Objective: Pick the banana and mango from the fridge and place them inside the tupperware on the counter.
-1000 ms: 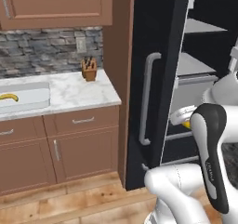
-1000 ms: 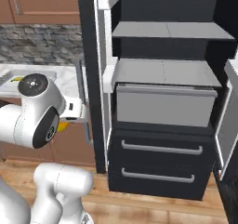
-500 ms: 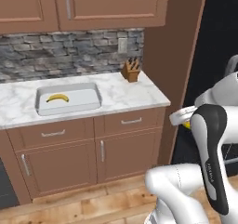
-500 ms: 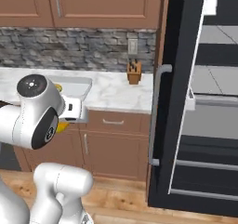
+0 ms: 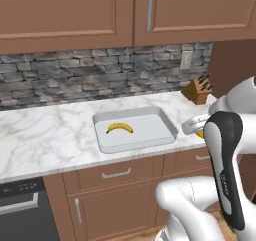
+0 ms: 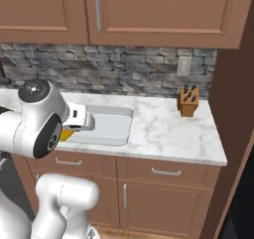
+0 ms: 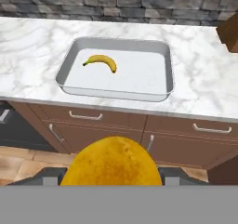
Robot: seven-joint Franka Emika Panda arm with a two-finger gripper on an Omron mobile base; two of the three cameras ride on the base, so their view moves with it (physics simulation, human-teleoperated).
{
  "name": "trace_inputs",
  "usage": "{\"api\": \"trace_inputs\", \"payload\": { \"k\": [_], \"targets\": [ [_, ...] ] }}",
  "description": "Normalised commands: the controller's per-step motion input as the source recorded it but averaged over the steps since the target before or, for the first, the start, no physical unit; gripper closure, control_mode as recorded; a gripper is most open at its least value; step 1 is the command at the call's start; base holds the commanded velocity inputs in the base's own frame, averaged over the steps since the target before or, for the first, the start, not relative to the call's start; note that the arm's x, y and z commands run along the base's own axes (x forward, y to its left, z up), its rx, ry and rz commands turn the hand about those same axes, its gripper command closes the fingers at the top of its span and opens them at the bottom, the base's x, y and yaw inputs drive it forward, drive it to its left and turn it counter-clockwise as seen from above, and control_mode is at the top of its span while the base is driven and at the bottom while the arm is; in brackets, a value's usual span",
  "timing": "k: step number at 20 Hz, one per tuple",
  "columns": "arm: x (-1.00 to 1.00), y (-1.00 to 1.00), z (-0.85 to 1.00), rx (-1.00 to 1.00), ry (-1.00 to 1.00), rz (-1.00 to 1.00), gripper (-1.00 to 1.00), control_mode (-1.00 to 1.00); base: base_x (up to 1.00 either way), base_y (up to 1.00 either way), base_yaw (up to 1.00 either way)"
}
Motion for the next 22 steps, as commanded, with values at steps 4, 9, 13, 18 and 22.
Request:
{"api": "trace_inputs", "payload": {
  "k": [4, 9, 13, 18, 22],
  "targets": [
    [0.0, 0.0, 0.0, 0.0, 0.0, 0.0, 1.0, 1.0, 0.57, 0.39, 0.0],
    [0.0, 0.0, 0.0, 0.0, 0.0, 0.0, 1.0, 1.0, 0.43, 0.16, 0.0],
    [0.24, 0.02, -0.66, -0.11, 0.0, 0.0, 1.0, -1.0, 0.06, 0.01, 0.0],
    [0.45, 0.01, -0.87, -0.15, 0.0, -0.01, 1.0, -1.0, 0.0, 0.0, 0.0],
    [0.59, 0.0, -0.72, -0.09, 0.0, 0.0, 1.0, -1.0, 0.0, 0.0, 0.0]
  ]
}}
